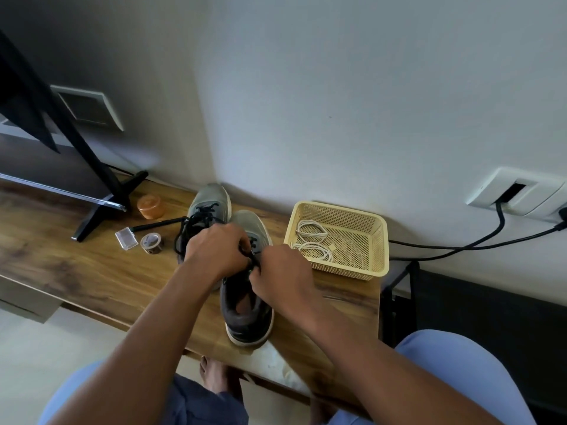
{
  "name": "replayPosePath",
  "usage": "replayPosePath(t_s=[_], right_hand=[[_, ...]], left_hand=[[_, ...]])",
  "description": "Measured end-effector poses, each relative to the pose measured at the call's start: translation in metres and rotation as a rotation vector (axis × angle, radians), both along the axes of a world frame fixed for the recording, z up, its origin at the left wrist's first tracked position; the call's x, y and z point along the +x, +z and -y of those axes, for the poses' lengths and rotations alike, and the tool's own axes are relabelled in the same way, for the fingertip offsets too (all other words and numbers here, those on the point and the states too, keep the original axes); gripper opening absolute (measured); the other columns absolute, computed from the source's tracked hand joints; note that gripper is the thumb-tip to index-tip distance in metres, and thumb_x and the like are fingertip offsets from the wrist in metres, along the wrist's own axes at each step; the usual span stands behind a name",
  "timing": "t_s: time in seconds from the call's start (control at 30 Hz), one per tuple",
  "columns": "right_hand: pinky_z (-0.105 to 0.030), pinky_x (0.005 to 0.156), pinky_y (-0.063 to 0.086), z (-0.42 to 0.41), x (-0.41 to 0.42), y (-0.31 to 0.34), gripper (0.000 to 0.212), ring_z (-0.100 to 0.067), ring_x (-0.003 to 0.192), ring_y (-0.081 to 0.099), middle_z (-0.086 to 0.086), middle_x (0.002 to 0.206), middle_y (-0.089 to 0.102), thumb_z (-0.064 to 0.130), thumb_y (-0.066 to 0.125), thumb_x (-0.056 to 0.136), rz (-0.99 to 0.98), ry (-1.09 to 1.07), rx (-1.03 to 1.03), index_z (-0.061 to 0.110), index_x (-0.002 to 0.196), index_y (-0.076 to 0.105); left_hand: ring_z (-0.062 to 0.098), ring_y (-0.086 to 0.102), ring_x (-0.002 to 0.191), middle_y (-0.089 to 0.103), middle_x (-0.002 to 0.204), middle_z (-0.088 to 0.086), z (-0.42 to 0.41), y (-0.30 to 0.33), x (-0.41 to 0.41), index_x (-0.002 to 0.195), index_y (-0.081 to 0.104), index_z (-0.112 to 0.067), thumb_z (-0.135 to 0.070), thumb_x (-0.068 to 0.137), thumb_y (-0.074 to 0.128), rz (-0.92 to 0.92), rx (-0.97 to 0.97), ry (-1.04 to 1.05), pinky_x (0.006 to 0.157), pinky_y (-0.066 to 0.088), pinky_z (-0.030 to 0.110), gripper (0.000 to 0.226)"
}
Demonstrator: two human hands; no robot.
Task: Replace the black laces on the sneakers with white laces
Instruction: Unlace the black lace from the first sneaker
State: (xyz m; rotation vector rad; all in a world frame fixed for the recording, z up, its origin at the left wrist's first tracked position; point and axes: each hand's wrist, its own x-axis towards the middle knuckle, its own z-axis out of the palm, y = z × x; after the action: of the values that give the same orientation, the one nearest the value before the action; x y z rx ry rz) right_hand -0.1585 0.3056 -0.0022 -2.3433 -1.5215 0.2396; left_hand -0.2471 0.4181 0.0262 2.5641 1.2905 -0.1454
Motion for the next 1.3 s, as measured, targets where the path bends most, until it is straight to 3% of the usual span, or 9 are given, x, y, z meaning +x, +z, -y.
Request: replayPosePath(t_s=[0.2, 0.37, 0.47, 0.67, 0.83, 0.93, 1.0, 1.13, 1.3], right_hand=[[-0.033, 0.057, 0.039, -0.003, -0.002, -0.003, 0.015, -0.039, 0.078, 0.066, -0.012, 0.083, 0.066, 0.025, 0.062, 0.089, 0.022, -0.004, 0.036, 0.013, 0.082, 0.068], [-0.032, 0.058, 0.037, -0.001, 0.002, -0.005, 0.015, -0.035, 0.079, 0.067, -0.007, 0.078, 0.062, 0.027, 0.064, 0.088, 0.021, -0.008, 0.022, 0.017, 0.077, 0.062], [-0.031, 0.056, 0.038, 0.000, 0.002, -0.005, 0.019, -0.033, 0.078, 0.067, -0.004, 0.076, 0.057, 0.030, 0.063, 0.090, 0.030, 0.002, 0.019, 0.016, 0.078, 0.062], [-0.029, 0.052, 0.033, -0.001, 0.005, -0.007, 0.047, -0.028, 0.061, 0.050, 0.004, 0.059, 0.038, 0.044, 0.061, 0.087, 0.001, -0.019, -0.007, 0.020, 0.057, 0.034], [-0.029, 0.053, 0.035, -0.002, 0.007, -0.007, 0.051, -0.025, 0.066, 0.058, 0.003, 0.068, 0.057, 0.068, 0.054, 0.084, 0.072, -0.071, 0.050, 0.020, 0.068, 0.056], [-0.031, 0.059, 0.039, -0.006, 0.006, -0.003, 0.031, -0.029, 0.083, 0.068, -0.002, 0.092, 0.066, 0.053, 0.059, 0.086, 0.054, -0.034, 0.105, 0.024, 0.096, 0.064], [-0.031, 0.061, 0.038, -0.011, 0.001, -0.001, 0.025, -0.032, 0.088, 0.066, -0.007, 0.103, 0.062, 0.037, 0.062, 0.085, 0.022, 0.012, 0.113, 0.023, 0.106, 0.064], [-0.033, 0.058, 0.036, -0.022, -0.002, 0.003, 0.017, -0.035, 0.086, 0.061, -0.008, 0.105, 0.053, 0.014, 0.061, 0.077, 0.023, 0.075, 0.089, 0.022, 0.091, 0.065], [-0.030, 0.053, 0.025, -0.034, -0.002, 0.000, 0.012, -0.031, 0.079, 0.059, -0.004, 0.094, 0.053, 0.014, 0.059, 0.081, 0.129, 0.062, 0.115, 0.024, 0.082, 0.066]], left_hand=[[0.023, 0.065, 0.075, 0.073, 0.087, -0.003, 0.000, -0.001, -0.001, 0.082, 0.078, -0.037, -0.035, 0.082, 0.075, 0.136, 0.117, 0.113, 0.061, 0.045, 0.028, 0.004], [0.025, 0.053, 0.066, 0.063, 0.080, 0.002, -0.030, 0.022, -0.028, 0.089, 0.080, -0.031, -0.028, 0.087, 0.071, 0.373, 0.320, 0.476, 0.061, 0.041, 0.028, 0.009], [0.034, 0.063, 0.081, 0.070, 0.093, 0.007, -0.035, 0.026, -0.041, 0.087, 0.078, -0.034, -0.033, 0.087, 0.070, 0.242, 0.207, 0.400, 0.068, 0.047, 0.035, 0.008], [0.024, 0.052, 0.081, 0.061, 0.091, -0.006, -0.027, 0.022, -0.033, 0.094, 0.064, -0.042, -0.022, 0.074, 0.072, 0.093, 0.115, 0.348, 0.056, 0.025, 0.030, 0.029], [0.019, 0.067, 0.078, 0.069, 0.076, -0.008, -0.024, 0.013, -0.028, 0.075, 0.069, -0.032, -0.040, 0.080, 0.079, 0.193, 0.019, 0.187, 0.065, 0.050, 0.032, 0.013], [0.013, 0.066, 0.071, 0.069, 0.067, -0.008, -0.016, 0.007, -0.021, 0.071, 0.074, -0.029, -0.054, 0.081, 0.079, 0.082, -0.024, 0.103, 0.056, 0.043, 0.027, 0.028], [0.019, 0.067, 0.077, 0.067, 0.072, -0.003, -0.011, 0.004, -0.016, 0.081, 0.073, -0.026, -0.055, 0.077, 0.079, 0.019, -0.029, 0.096, 0.061, 0.048, 0.030, 0.031], [0.029, 0.061, 0.074, 0.057, 0.069, 0.002, -0.007, 0.007, -0.007, 0.079, 0.063, -0.020, -0.035, 0.073, 0.071, 0.017, -0.028, 0.076, 0.069, 0.055, 0.036, 0.018], [0.021, 0.056, 0.062, 0.061, 0.068, 0.003, -0.012, 0.007, -0.011, 0.078, 0.071, -0.019, -0.025, 0.072, 0.068, 0.079, -0.031, 0.110, 0.059, 0.046, 0.030, 0.009]])
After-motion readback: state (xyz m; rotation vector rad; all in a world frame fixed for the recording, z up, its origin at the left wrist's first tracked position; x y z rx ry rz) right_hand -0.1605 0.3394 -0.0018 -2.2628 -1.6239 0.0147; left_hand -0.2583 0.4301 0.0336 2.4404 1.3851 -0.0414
